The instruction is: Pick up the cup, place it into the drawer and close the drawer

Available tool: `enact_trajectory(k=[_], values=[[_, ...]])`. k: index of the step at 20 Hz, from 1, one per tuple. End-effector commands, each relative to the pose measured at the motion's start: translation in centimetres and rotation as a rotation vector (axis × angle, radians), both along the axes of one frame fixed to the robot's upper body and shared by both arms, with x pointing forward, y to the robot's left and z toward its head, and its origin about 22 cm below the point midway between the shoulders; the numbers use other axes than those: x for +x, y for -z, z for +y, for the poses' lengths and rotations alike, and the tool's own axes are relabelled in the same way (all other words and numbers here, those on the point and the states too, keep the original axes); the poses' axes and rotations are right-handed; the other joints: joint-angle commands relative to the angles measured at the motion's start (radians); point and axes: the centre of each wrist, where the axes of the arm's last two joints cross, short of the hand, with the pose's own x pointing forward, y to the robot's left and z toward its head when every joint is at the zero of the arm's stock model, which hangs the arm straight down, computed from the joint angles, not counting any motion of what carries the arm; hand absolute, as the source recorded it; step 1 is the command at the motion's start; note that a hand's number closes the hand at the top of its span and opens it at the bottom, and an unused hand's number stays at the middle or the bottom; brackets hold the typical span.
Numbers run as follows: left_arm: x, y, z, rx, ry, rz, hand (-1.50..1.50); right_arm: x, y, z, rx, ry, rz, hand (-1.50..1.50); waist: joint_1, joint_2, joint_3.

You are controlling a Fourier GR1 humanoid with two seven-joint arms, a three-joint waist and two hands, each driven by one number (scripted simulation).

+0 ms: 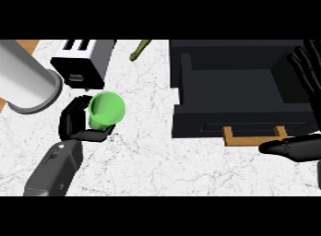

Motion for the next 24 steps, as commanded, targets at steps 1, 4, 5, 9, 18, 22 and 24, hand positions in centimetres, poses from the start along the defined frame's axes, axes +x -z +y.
enact_trajectory(k=[1, 4, 5, 9, 18, 22, 24], values=[[3.2, -3.6, -1.8, -0.010, 0.122, -0.124, 1.50, 0.0, -0.8, 0.1, -0.027, 0.010, 0.001, -1.50, 0.009, -0.005, 0.001], [5.1, -6.7, -4.7, 0.001, 0.150, -0.169, 1.50, 1.0, 0.0, 0.2, -0.022, 0.026, 0.010, -1.50, 0.021, -0.006, 0.002], [5.4, -7.1, -7.3, 0.002, 0.142, -0.176, 1.50, -0.5, 0.1, 0.2, -0.003, 0.026, 0.001, -1.50, 0.013, -0.008, 0.002], [8.1, -13.9, -8.9, 0.025, 0.243, -0.180, 1.50, 0.2, -1.0, -0.2, -0.010, 0.037, 0.008, -1.50, 0.023, -0.012, 0.002], [9.7, -25.1, -18.4, 0.104, 0.269, -0.150, 1.50, 1.0, 1.5, -1.2, -0.002, 0.052, -0.005, -1.50, 0.003, -0.004, 0.002], [10.2, -27.4, -21.4, 0.135, 0.215, -0.112, 1.50, 1.0, 1.1, 0.3, -0.038, 0.012, 0.007, -1.50, -0.018, 0.001, 0.002], [11.1, -27.2, -21.5, 0.186, 0.217, -0.044, 1.50, 1.3, 0.2, 0.9, 0.001, 0.038, -0.027, -1.50, -0.016, 0.004, 0.002]])
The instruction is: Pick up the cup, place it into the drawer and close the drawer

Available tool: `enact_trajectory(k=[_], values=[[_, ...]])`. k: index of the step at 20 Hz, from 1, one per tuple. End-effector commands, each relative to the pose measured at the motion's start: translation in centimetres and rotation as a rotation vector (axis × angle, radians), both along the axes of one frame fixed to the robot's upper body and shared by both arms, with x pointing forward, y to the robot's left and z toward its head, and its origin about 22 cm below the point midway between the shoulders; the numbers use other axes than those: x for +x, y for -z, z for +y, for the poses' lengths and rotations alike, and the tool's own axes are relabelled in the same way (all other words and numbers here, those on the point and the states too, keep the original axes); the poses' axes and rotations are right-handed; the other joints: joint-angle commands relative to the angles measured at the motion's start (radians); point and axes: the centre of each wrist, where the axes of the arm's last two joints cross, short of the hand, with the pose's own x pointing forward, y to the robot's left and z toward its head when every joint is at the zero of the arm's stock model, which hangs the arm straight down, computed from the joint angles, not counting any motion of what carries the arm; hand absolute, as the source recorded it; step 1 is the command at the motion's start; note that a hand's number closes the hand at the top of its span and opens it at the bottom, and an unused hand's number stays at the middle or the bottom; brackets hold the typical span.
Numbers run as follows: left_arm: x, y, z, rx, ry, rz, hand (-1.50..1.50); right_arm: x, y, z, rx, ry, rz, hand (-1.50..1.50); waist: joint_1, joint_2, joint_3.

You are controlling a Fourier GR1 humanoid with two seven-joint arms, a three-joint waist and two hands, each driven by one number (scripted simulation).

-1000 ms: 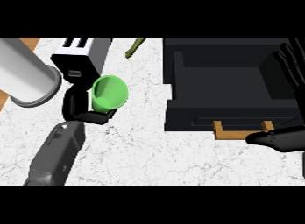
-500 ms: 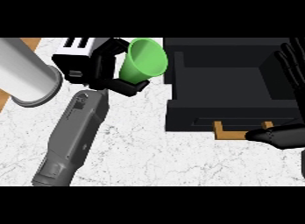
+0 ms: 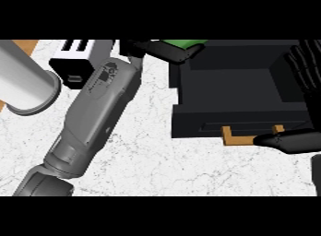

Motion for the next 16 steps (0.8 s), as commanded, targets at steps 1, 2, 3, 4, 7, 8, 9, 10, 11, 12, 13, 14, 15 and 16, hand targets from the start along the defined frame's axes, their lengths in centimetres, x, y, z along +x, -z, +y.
enact_trajectory(k=[1, 2, 3, 4, 7, 8, 9, 10, 11, 12, 13, 14, 15, 16], values=[[0.3, -3.0, -3.3, 0.061, -0.028, 0.057, 1.50, 0.7, -0.1, 1.0, 0.016, -0.016, -0.006, -1.50, -0.017, 0.004, 0.000], [0.9, -2.8, -3.0, 0.073, -0.031, 0.094, 1.50, 0.0, -1.0, -0.5, -0.005, -0.023, -0.025, -1.50, -0.025, 0.007, 0.000], [0.5, -1.9, -3.8, 0.100, -0.065, 0.128, 1.50, 0.4, 0.3, 0.8, 0.008, -0.045, -0.006, -1.50, -0.042, 0.008, 0.001], [1.1, -1.7, -3.5, 0.116, -0.060, 0.155, 1.50, 0.3, -0.3, 0.5, -0.003, -0.033, -0.010, -1.50, -0.047, 0.014, 0.000], [1.2, -1.6, -4.1, 0.161, -0.108, 0.198, 1.50, -0.3, -0.7, -0.1, -0.001, -0.063, -0.018, -1.50, -0.065, 0.014, 0.001], [1.1, -1.5, -4.5, 0.195, -0.126, 0.194, 1.50, 1.1, -0.9, -0.2, 0.014, -0.037, -0.017, -1.50, -0.065, 0.017, 0.001], [1.3, -1.4, -4.5, 0.209, -0.125, 0.210, 1.50, 1.3, -2.5, 2.1, 0.008, -0.071, -0.035, -1.50, -0.084, 0.024, 0.001], [1.4, 0.4, -3.7, 0.216, -0.130, 0.233, 1.50, 0.7, -1.1, 0.5, 0.008, -0.082, -0.030, -1.50, -0.091, 0.027, 0.002], [1.3, 0.7, -3.8, 0.257, -0.092, 0.247, 1.50, 0.5, -1.6, 0.8, -0.003, -0.055, -0.023, -1.50, -0.088, 0.023, 0.001], [1.3, 0.7, -3.9, 0.265, -0.086, 0.255, 1.50, 1.5, -0.7, 1.4, 0.019, -0.098, -0.050, -1.50, -0.104, 0.033, 0.002], [1.3, 1.3, -3.8, 0.299, -0.050, 0.290, 1.50, 1.3, -1.0, 1.0, 0.008, -0.088, -0.044, -1.50, -0.096, 0.028, 0.002], [1.2, 2.3, -3.4, 0.315, -0.035, 0.305, 1.50, 2.0, -1.6, 1.7, -0.012, -0.092, -0.046, -1.50, -0.109, 0.036, 0.001], [1.3, 1.8, -3.7, 0.357, -0.032, 0.323, 1.50, 1.0, -1.8, 1.5, 0.004, -0.101, -0.053, -1.50, -0.128, 0.033, 0.002], [1.2, 2.7, -3.3, 0.365, -0.039, 0.318, 1.50, 1.6, -1.3, 1.5, 0.003, -0.116, -0.026, -1.50, -0.131, 0.038, 0.002]])
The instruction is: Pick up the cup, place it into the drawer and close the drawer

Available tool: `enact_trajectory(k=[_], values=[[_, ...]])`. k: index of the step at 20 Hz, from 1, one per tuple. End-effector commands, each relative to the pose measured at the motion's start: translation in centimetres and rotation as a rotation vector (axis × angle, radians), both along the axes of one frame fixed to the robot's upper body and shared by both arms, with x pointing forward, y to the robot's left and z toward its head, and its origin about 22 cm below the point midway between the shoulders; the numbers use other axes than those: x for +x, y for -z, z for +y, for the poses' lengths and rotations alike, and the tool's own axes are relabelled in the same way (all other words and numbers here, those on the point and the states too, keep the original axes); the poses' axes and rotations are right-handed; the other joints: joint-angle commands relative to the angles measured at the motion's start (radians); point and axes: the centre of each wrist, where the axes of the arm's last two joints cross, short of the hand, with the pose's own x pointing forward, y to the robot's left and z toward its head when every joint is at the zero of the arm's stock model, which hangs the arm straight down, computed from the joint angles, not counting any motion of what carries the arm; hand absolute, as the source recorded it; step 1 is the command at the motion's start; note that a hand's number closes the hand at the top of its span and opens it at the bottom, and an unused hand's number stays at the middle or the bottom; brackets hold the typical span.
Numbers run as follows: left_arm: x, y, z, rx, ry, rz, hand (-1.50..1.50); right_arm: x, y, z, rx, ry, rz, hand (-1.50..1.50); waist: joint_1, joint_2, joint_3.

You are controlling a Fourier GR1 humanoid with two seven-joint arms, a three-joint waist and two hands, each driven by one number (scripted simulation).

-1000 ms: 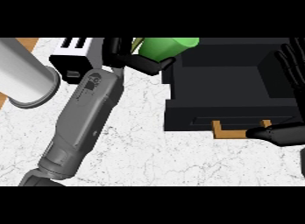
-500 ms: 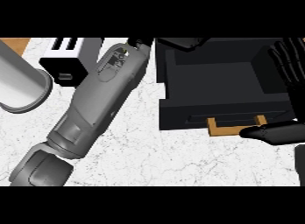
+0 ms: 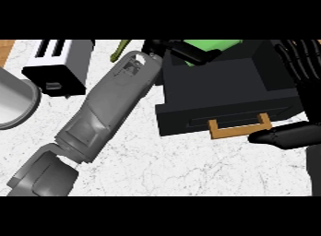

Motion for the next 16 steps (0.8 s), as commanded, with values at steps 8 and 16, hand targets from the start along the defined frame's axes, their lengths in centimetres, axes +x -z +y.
enact_trajectory(k=[8, 16], values=[[-0.6, 3.6, 1.0, -0.010, 0.044, 0.054, -1.50, 1.1, -1.0, 2.0, 0.007, -0.106, -0.043, -1.50, -0.075, 0.024, -0.001], [-1.0, 2.5, 0.5, -0.261, 0.108, -0.014, -1.50, 1.0, -0.5, 6.7, -0.023, -0.544, 0.013, 1.50, -0.077, 0.020, -0.003]])
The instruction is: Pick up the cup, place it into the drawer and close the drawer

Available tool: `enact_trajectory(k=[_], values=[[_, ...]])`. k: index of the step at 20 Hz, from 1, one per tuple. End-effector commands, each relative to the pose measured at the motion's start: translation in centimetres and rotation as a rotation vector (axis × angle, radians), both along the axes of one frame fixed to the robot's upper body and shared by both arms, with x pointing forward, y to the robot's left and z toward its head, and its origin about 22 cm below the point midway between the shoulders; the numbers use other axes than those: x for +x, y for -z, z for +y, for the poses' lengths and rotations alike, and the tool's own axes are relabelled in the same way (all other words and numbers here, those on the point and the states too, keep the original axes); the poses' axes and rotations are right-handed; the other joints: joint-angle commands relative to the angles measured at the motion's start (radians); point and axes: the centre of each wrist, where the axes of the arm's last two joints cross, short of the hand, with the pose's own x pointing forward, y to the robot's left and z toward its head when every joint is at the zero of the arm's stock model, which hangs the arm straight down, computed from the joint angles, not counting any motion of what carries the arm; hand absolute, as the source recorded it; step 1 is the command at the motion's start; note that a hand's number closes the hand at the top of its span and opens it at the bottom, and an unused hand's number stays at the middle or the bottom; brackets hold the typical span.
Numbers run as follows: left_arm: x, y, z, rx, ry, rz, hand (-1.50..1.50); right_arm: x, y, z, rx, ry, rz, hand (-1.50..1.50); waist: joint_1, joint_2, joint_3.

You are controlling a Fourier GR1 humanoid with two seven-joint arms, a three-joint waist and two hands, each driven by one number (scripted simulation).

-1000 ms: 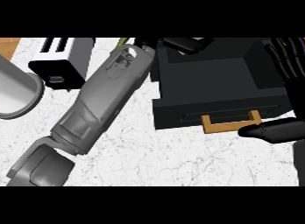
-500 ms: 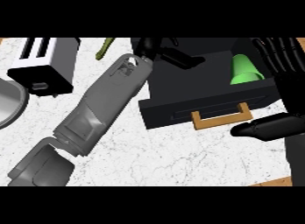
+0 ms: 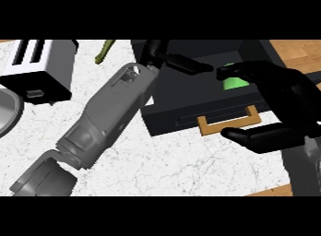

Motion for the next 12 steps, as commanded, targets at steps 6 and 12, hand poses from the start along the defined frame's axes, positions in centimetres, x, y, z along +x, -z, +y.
enact_trajectory(k=[6, 12], values=[[-0.1, -0.7, -0.1, -0.210, -0.051, -0.077, -1.50, -0.9, 1.0, 0.5, -0.398, -0.271, 0.119, 1.50, 0.044, -0.026, -0.001], [0.2, 0.0, 0.4, -0.204, -0.090, -0.087, -1.50, -1.4, 1.3, -0.4, -0.663, -0.114, 0.078, -1.50, 0.129, -0.032, 0.000]])
